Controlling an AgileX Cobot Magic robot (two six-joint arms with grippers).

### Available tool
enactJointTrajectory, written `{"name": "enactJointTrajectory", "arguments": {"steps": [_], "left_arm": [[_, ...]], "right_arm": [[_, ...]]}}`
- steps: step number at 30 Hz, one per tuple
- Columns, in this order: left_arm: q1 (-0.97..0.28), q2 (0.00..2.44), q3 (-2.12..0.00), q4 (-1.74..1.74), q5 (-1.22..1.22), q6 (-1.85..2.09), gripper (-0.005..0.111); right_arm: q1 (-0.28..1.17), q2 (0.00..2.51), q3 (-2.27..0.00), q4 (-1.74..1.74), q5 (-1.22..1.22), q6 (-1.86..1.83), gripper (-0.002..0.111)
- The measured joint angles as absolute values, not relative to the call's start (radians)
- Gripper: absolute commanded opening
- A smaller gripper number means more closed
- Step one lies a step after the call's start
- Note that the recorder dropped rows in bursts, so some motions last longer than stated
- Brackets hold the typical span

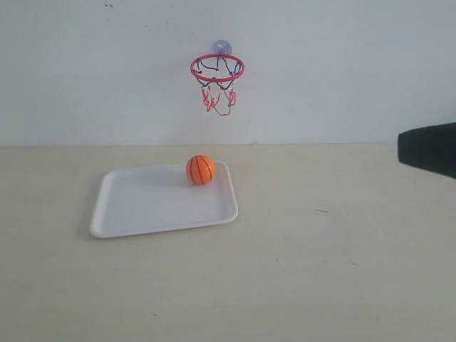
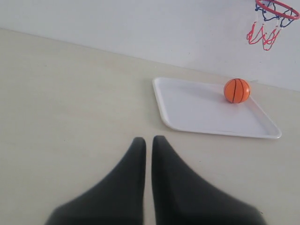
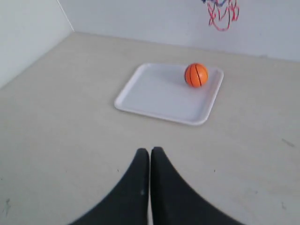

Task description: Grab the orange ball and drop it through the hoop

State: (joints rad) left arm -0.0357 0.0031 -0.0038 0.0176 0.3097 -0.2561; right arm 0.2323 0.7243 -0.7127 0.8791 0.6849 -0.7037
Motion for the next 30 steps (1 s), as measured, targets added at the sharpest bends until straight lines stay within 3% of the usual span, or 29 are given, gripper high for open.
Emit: {"name": "enactJointTrajectory", "arguments": {"steps": [17,30], "left_arm": [[-0.036,0.003,-0.004,0.018,0.310,-0.256,0.004],[-0.036,0.003,-0.004,0.018,0.310,-0.256,0.004]], "right_arm": [[0.319,0.470,-0.694,0.894,0.635,-0.702,0.000],[0.291,0.143,-0.240,1.102,0.297,-0.683,0.000]]}}
